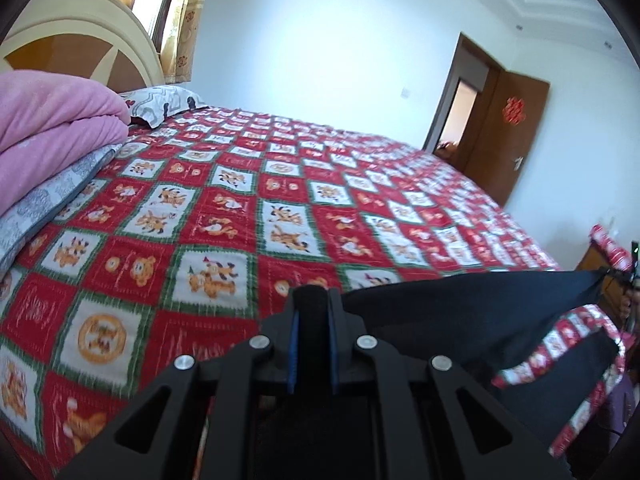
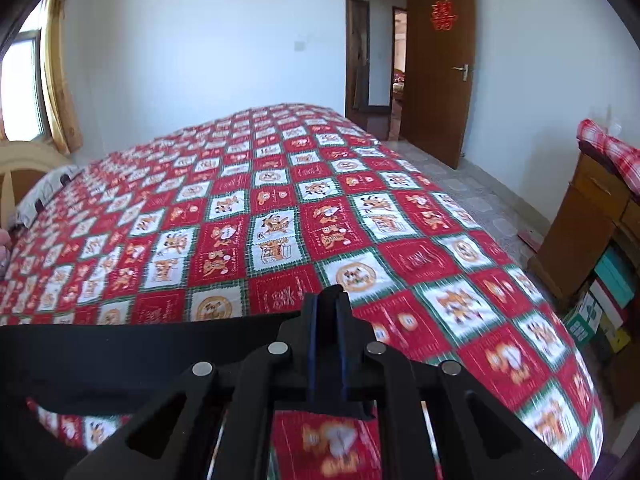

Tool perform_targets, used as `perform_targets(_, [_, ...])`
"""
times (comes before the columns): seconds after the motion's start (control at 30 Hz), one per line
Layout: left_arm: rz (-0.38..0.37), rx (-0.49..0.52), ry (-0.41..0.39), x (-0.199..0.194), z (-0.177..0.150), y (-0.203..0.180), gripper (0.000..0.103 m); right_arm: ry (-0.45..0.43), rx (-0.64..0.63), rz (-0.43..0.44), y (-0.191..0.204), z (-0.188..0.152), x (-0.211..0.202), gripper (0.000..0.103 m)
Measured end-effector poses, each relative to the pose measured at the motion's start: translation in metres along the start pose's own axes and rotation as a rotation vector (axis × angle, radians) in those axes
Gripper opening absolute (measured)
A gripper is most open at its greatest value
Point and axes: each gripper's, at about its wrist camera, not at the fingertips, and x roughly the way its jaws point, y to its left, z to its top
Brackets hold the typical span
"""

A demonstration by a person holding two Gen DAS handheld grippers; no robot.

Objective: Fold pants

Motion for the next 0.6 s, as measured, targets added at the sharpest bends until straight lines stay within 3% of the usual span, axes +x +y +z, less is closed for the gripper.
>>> perform_targets(0.37, [-0.110,-0.036,-0.055,-0.050,-0.067,0.011,0.013,-0.008,0.106,0.007,-0.047,-0.089,-0.062,0.008])
perform_targets(0.6, [-0.129,-0.037,-0.005,-0.054,-0.113,0.022,0.013,0.041,0.158,-0.004,-0.072,-0.138,-0.075,0.008])
